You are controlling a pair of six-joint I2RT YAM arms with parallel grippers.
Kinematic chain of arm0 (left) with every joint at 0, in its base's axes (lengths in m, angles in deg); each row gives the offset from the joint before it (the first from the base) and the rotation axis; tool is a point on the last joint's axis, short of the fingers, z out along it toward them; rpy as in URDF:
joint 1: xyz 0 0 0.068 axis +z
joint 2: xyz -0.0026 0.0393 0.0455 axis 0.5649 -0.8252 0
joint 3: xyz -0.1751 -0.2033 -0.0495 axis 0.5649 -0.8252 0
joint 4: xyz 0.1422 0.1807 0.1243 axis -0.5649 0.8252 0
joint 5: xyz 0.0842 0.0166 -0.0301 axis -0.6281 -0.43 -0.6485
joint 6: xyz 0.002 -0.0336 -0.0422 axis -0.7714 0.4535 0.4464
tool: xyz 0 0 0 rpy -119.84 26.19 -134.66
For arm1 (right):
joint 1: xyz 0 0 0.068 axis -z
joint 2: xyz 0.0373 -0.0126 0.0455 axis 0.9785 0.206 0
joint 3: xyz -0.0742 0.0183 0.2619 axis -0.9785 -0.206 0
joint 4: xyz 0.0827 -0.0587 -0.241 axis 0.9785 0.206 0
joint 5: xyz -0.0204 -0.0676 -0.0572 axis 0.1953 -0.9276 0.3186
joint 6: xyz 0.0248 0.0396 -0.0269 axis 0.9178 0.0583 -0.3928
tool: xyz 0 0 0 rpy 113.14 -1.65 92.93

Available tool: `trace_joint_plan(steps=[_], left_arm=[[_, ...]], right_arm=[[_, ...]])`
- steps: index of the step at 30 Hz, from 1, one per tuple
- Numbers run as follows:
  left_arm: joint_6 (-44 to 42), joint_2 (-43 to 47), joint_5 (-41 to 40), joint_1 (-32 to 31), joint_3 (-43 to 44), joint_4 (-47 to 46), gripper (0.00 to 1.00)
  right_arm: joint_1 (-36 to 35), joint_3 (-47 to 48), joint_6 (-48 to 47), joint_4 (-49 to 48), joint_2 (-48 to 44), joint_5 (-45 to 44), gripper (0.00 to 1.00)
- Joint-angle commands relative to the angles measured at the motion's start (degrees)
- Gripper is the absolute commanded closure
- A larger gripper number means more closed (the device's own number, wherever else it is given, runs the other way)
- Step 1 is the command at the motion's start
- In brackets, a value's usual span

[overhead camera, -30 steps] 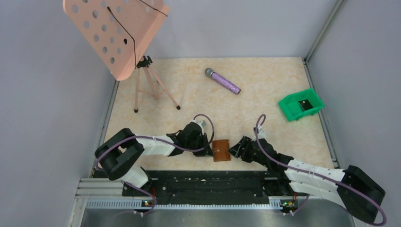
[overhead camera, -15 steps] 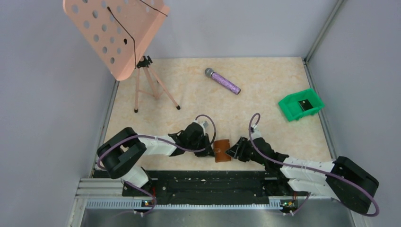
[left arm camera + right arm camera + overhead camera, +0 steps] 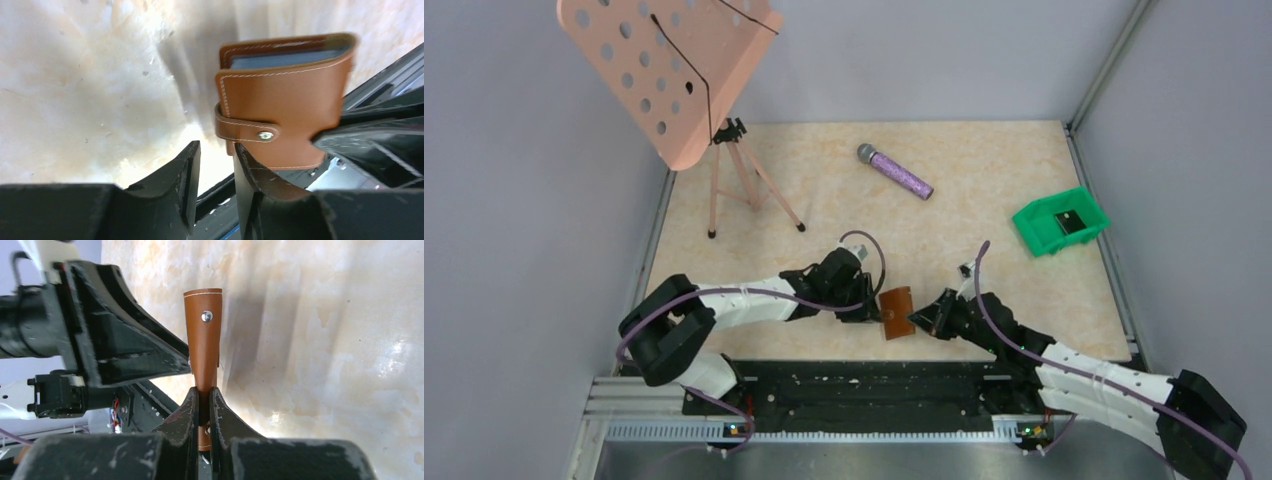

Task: Take the credit cards out of the card holder
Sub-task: Open the card holder at the center of the board.

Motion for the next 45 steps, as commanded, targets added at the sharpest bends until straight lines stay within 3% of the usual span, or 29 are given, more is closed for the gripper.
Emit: trace_joint_plan(steps=[1,9,29,35,45], left_arm=[[-2.2,4.9,-3.1,-0.3,5.5,5.0,0.6],[-2.0,1.1,0.5,-1.1,10.7,3.6,0.5],[-2.2,-8.2,-0.3,-4.5,14.0,5.3,0.49],[-2.2,-10.3,-0.6,-5.2,15.3,6.2,0.55],[-3.1,-10.2,-4.3,-5.2,16.9,10.6,0.83]], right_arm=[[-0.6,2.8,-0.7,5.8,-4.3,-1.9,1.0],[-0.6,3.1,-0.7,7.5,-5.7,-1.9,1.0],[-0.6,2.2,1.0,7.1,-10.1,-0.5,1.0],[-0.6,1.7,0.9,5.8,-9.5,0.1,1.0],[-0.7,1.9,0.5,8.0,-10.3,-1.2,1.0]])
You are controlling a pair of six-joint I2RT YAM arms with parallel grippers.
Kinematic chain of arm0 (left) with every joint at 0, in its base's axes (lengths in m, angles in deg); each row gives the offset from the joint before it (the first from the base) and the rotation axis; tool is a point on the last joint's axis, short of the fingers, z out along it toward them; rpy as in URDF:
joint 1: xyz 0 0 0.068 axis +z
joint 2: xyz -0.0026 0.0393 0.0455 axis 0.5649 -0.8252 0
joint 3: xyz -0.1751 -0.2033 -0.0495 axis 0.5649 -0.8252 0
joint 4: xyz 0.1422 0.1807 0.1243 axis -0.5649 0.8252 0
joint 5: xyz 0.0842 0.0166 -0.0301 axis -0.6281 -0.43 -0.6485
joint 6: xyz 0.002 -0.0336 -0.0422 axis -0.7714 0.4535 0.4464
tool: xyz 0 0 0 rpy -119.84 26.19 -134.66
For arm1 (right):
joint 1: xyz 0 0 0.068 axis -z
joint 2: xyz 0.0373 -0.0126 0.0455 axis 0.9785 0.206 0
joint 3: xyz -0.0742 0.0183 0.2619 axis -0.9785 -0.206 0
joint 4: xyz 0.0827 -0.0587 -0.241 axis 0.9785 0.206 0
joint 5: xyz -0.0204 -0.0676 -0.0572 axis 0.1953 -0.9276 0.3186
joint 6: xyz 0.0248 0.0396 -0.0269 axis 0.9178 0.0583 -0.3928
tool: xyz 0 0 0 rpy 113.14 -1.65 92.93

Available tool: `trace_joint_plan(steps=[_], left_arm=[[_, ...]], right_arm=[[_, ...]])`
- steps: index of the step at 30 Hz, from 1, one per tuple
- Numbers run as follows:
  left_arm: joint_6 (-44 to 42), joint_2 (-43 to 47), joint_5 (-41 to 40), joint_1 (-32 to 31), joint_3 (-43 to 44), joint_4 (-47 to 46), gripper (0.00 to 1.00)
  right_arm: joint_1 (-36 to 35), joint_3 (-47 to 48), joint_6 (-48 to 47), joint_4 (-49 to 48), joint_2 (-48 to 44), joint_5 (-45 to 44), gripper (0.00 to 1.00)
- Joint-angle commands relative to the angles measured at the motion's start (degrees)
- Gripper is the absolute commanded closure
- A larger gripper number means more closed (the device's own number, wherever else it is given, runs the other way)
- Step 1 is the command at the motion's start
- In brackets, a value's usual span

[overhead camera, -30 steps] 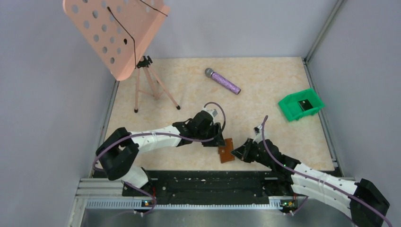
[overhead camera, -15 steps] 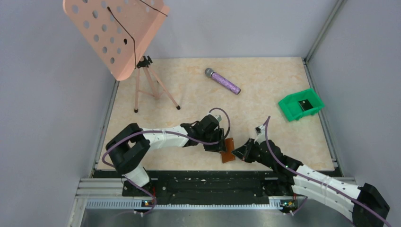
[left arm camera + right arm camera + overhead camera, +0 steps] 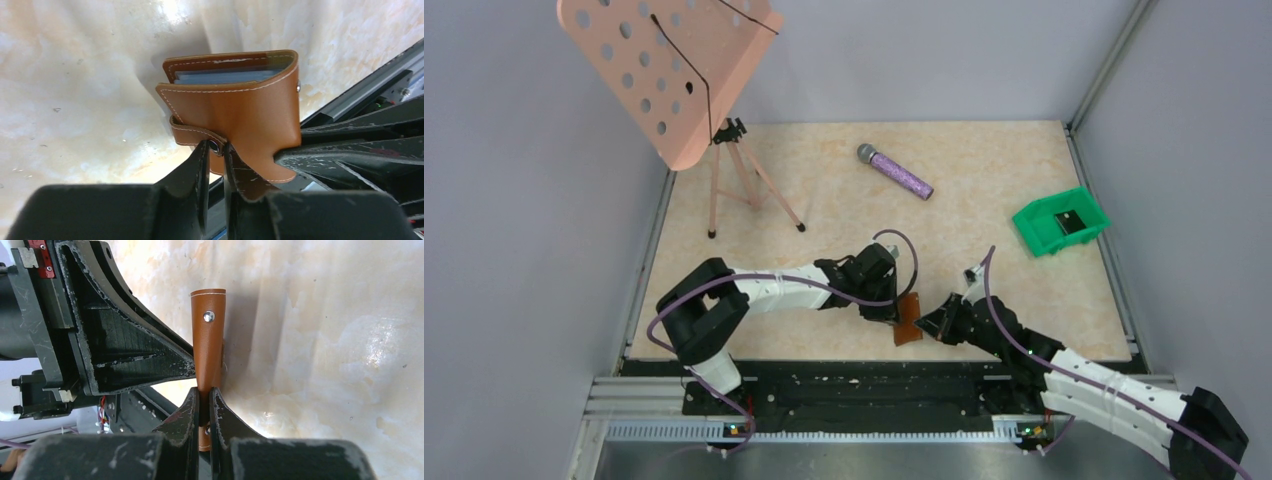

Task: Take the credit cards out of the card holder
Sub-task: Open the card holder at the center of the board.

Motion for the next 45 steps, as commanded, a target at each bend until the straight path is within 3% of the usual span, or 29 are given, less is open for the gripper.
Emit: trace_joint_plan(steps=[1,9,24,28,34,43,45], left_arm=[[-1.2,-0.1,-3.9,-0.2,1.8,2.3,0.84],[-1.6,1.4,-5.8,-0.2,1.2,3.9,1.0],[-1.5,6.5,-9.3,0.0,-0.9,6.0,1.0],[-0.6,8.8,-9.4,0.2,-3.2,4.4,1.0],[3.0,13.5,-6.7,1.6,-9.4,-3.1,1.0],[10.1,18.3,-1.7,3.4,-18.1,-15.8,1.0],[12.0,19.1,-1.5,3.4,-19.9,-17.8,1.0]], right_arm=[[-0.6,1.7,0.7,-4.0,-1.5,-0.1,1.0],[-0.6,0.9,1.3,-1.3,-4.3,-1.8,1.0],[-0.4,3.3,-2.4,5.4,0.7,-5.9,1.0],[1.0,6.0,-4.8,10.3,0.7,-8.0,0.78],[1.2,14.4,-8.1,18.6,2.5,-6.5,0.55],[-2.1,18.0,-5.4,16.9,11.3,-4.9,0.49],[-4.0,19.7,-5.1,17.5,14.4,-6.6,0.42]])
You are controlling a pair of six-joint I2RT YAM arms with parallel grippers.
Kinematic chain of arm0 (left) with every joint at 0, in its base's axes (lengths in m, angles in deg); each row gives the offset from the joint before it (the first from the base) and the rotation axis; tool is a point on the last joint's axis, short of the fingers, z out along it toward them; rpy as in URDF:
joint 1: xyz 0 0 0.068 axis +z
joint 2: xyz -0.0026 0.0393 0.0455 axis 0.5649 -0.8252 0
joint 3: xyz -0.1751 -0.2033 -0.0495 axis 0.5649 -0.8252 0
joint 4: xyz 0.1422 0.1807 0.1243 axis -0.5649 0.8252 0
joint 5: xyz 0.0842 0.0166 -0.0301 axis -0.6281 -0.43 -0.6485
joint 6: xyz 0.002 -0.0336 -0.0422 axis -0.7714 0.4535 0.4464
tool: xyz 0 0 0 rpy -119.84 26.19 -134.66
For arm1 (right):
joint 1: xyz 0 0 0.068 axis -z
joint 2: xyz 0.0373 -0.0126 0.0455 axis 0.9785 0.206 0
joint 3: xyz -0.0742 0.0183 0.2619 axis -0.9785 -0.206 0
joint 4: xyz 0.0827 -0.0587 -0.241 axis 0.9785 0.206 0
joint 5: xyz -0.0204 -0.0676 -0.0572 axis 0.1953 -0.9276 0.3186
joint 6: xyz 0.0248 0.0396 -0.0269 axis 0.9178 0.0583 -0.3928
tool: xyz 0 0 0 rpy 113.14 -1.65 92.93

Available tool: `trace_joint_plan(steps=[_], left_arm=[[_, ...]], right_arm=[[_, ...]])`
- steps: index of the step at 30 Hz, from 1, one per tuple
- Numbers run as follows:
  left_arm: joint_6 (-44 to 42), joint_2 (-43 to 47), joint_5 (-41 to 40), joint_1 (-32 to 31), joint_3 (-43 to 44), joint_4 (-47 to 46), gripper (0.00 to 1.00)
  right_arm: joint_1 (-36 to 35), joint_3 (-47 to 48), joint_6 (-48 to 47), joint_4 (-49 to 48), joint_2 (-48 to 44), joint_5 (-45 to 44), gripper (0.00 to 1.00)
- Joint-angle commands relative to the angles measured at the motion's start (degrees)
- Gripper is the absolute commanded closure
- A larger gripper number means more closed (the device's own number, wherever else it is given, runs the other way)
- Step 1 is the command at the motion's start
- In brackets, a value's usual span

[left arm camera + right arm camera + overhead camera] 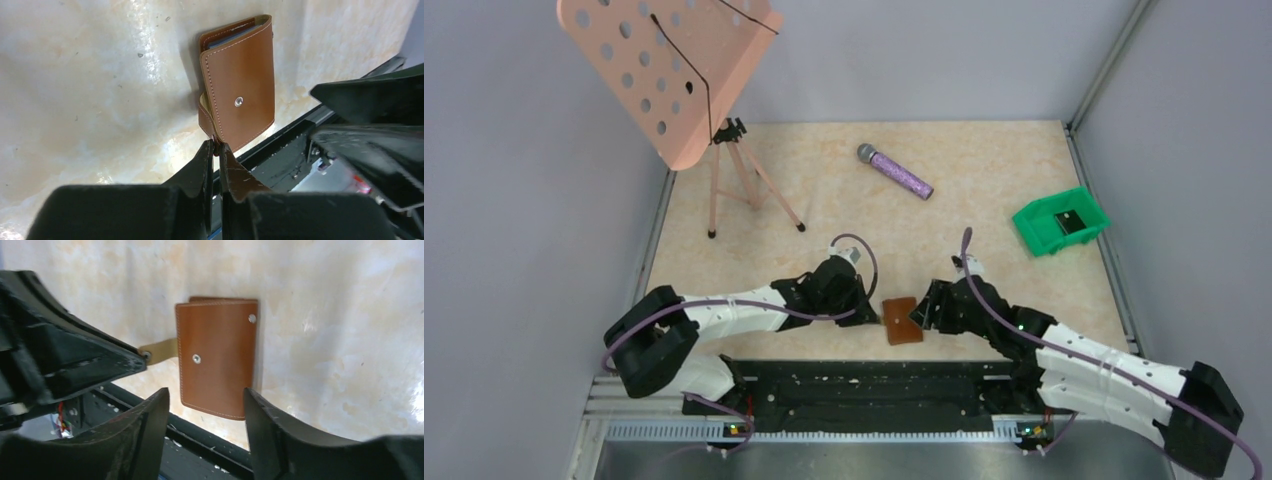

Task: Take the credit cards out of the card holder
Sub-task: Open the card holder at the center of the board.

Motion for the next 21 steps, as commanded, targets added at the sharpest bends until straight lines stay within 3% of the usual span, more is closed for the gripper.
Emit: trace_joint_plan(steps=[1,12,15,21], left_arm=[[5.1,3.4,2.2,0.5,-3.5,-9.1,1.0],[5.0,4.7,-0.8,0.5,-6.6,-5.1,1.0],[4.9,5.8,-1.7,0.4,-7.8,-5.3,1.0],[4.5,6.9,-2.3,0.5,-9.2,-5.2,1.0]], right_arm=[[-4.7,5.4,0.9,1.8,6.2,-3.5,0.4],[-15.4,13.8,3.9,6.7,20.0,-15.1,0.22],[-16.7,14.7,4.4,6.5,22.8,-16.2,0.05],[-20.4,18.9,5.4,10.2,28.5,-21.0,0.04]])
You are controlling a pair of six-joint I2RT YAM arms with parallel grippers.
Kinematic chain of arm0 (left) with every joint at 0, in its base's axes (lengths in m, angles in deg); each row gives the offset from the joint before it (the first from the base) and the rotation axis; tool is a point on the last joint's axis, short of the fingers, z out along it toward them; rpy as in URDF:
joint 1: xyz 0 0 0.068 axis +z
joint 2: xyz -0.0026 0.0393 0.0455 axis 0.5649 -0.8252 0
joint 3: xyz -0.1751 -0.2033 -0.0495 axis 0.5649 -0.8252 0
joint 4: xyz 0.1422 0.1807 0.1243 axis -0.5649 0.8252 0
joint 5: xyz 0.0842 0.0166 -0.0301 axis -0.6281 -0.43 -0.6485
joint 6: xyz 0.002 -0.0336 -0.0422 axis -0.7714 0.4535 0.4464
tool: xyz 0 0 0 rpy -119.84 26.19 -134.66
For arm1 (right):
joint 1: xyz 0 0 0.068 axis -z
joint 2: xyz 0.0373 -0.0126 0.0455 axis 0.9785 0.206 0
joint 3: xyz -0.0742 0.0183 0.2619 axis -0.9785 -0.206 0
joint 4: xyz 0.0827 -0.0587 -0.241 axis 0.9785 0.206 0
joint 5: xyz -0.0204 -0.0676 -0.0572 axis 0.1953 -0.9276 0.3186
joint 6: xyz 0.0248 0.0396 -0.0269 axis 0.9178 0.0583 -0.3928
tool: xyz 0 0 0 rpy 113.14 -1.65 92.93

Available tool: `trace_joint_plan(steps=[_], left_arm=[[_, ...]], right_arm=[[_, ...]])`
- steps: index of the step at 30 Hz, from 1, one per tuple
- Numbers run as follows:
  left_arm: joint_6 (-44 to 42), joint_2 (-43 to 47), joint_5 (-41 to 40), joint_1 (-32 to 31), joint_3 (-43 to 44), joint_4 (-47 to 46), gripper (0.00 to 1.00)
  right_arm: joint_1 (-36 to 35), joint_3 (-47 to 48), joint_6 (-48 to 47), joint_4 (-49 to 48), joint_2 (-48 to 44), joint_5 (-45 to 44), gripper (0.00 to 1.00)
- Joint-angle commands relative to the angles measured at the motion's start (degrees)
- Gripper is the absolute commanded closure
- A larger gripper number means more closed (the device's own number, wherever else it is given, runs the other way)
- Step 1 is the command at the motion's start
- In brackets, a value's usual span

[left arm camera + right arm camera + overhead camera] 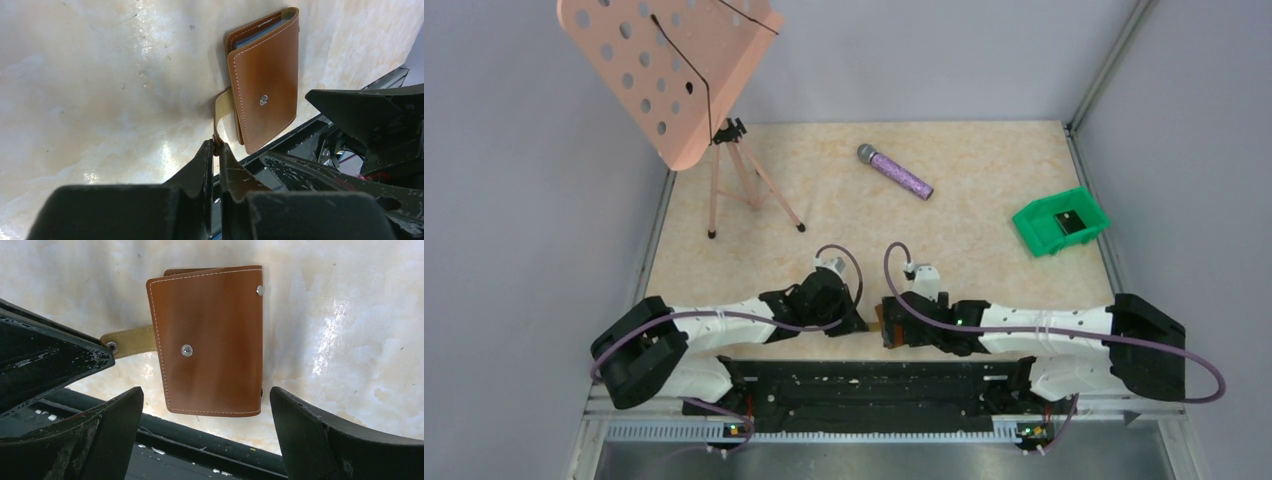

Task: Take the credit cards out of the card holder
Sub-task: Open the card holder at the center of the board.

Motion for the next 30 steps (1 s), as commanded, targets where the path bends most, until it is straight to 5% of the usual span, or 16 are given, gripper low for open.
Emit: trace_joint_plan(steps=[1,30], left_arm=[[0.2,2.1,-1.2,0.1,-1.2,-2.2,1.0],[1.2,3.8,-1.1,0.1,-3.8,-4.5,1.0]], right_arm=[[-2.8,5.8,1.4,3.4,3.4,-6.3,0.04],[-4.6,7.4,5.8,3.5,14.1,-11.3,0.02]])
